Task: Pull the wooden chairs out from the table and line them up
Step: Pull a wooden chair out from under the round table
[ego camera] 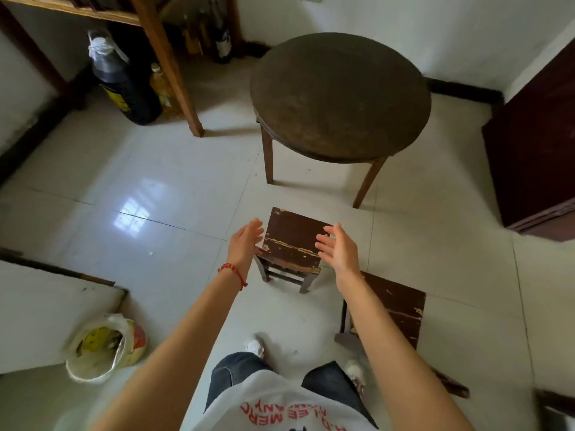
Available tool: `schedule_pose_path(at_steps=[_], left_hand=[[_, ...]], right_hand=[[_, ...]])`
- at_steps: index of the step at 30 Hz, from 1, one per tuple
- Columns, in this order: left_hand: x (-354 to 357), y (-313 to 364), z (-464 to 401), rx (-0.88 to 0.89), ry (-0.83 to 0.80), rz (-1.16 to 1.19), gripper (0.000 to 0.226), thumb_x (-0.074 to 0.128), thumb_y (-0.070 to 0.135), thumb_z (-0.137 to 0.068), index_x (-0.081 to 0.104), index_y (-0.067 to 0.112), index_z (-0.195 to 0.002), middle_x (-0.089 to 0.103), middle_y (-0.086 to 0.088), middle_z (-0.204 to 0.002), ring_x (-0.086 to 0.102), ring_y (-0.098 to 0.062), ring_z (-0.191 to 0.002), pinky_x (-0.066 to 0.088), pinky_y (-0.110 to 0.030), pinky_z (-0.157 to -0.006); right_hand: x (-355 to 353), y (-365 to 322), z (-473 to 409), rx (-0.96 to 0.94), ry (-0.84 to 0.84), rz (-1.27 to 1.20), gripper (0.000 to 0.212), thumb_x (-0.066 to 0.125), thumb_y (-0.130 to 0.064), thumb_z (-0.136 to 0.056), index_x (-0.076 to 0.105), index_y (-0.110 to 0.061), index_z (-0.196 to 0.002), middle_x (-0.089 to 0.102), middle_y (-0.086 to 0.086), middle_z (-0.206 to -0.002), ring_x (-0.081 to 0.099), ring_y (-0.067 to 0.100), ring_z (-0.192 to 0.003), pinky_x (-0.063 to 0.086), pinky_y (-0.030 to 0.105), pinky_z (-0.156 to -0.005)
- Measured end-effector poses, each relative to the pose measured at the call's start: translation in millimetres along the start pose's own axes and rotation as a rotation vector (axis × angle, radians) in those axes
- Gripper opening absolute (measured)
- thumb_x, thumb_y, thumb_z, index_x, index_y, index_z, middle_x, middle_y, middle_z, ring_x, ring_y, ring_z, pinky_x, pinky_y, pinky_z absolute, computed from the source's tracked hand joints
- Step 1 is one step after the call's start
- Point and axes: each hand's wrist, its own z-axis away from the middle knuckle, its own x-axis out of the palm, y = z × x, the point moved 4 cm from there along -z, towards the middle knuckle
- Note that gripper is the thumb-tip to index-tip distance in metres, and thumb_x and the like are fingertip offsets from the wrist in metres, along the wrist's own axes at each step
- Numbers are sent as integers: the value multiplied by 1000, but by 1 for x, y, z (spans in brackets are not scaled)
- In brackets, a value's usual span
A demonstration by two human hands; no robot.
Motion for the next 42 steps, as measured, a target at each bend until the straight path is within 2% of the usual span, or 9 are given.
schedule_pose_path(at_steps=[5,13,22,25,28,31,35,38,42], left_hand=[[-23,8,-27,-10,-68,-57,50,36,39,-94,48,5,-129,49,-15,-137,45,-32,-125,34,-43,-104],[-19,7,-56,-59,-129,-118,50,34,39,-95,48,6,-129,49,-15,-136,46,-31,-124,35,-41,-103],[1,5,-99,-112,-100,-209,49,34,38,-95,47,5,-130,48,-15,-138,45,-32,-126,33,-44,-106],[13,1,-114,-120,-106,-280,49,36,37,-95,47,4,-129,49,-15,-137,45,-32,-125,33,-44,-106],[22,-5,-127,-97,-117,-375,43,39,33,-95,51,6,-126,52,-14,-133,47,-30,-122,36,-41,-102],[35,-22,-141,-104,-164,-571,37,44,26,-93,53,9,-125,53,-11,-132,48,-28,-121,37,-34,-99],[50,-50,-158,-95,-339,-956,33,47,21,-90,58,7,-118,59,-15,-123,54,-31,-110,42,-34,-95],[60,-80,-173,-78,-493,-1204,36,53,26,-87,56,13,-121,58,-11,-122,53,-30,-109,43,-34,-92],[67,-117,-192,15,-654,-1567,40,56,40,-82,56,22,-118,56,-4,-120,52,-25,-109,46,-35,-94]], right_hand=[[25,6,0,23,62,-35,45,34,-40,-96,51,-9,-124,58,15,-126,58,26,-108,45,32,-87],[30,8,-20,62,119,-45,48,31,-39,-97,50,-6,-127,56,18,-128,56,30,-114,44,33,-89],[35,15,-75,147,80,-26,48,33,-40,-96,52,-5,-124,59,16,-121,58,26,-107,44,34,-90],[32,19,-97,130,79,103,40,38,-37,-95,56,-10,-117,63,10,-114,60,18,-95,45,33,-91],[29,31,-115,110,-1,327,26,46,-22,-89,60,-15,-111,66,7,-112,60,17,-92,47,30,-88],[26,47,-131,150,-125,636,35,43,-13,-84,59,-19,-115,60,1,-110,55,18,-97,42,24,-77],[29,72,-139,230,-239,878,45,40,-12,-82,51,-19,-125,54,7,-131,50,26,-118,40,32,-94],[34,97,-145,260,-324,997,47,47,-15,-82,45,-19,-129,52,8,-132,50,26,-117,42,38,-97],[36,124,-157,179,-371,1222,46,56,-22,-82,44,-19,-126,51,9,-128,49,29,-117,39,42,-98]])
